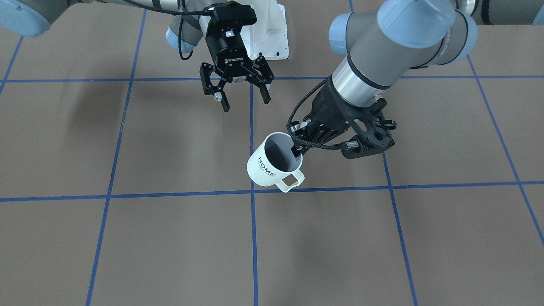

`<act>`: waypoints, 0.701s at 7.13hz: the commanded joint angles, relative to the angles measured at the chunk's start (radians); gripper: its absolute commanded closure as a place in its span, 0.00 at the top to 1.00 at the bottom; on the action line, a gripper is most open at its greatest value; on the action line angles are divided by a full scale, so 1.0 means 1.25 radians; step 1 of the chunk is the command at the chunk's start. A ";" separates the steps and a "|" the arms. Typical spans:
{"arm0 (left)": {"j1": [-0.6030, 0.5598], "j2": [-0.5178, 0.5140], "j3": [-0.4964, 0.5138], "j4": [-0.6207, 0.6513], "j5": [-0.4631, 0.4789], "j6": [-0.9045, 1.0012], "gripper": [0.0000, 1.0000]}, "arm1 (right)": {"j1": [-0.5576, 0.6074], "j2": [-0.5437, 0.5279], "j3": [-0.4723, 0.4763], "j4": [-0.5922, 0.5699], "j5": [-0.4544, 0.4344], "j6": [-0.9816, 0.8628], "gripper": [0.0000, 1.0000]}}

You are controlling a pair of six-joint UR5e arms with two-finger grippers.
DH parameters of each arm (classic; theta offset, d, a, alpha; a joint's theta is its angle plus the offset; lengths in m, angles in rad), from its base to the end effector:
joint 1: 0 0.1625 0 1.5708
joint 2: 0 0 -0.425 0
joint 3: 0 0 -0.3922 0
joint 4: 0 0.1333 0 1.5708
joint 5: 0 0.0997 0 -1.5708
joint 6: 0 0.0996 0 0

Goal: Left arm hands cup to right arm to dump lemon

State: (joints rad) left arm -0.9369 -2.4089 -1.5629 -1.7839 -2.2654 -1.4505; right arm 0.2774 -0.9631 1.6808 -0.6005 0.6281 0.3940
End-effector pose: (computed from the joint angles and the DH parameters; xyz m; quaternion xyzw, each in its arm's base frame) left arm 0.3567 -0.6027 0.1097 -0.0185 0.5534 -0.1680 0.8156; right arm -0.5037 -0.3658 0.1476 0.6680 -0.2969 0.0483 0.6807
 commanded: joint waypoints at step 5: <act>-0.066 0.166 -0.069 0.001 -0.008 0.165 0.00 | 0.270 -0.049 0.033 -0.238 0.413 0.282 0.99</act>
State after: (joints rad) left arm -1.0043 -2.2729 -1.6074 -1.7817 -2.2713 -1.2933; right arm 0.5301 -1.0237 1.7026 -0.7832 0.9922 0.6957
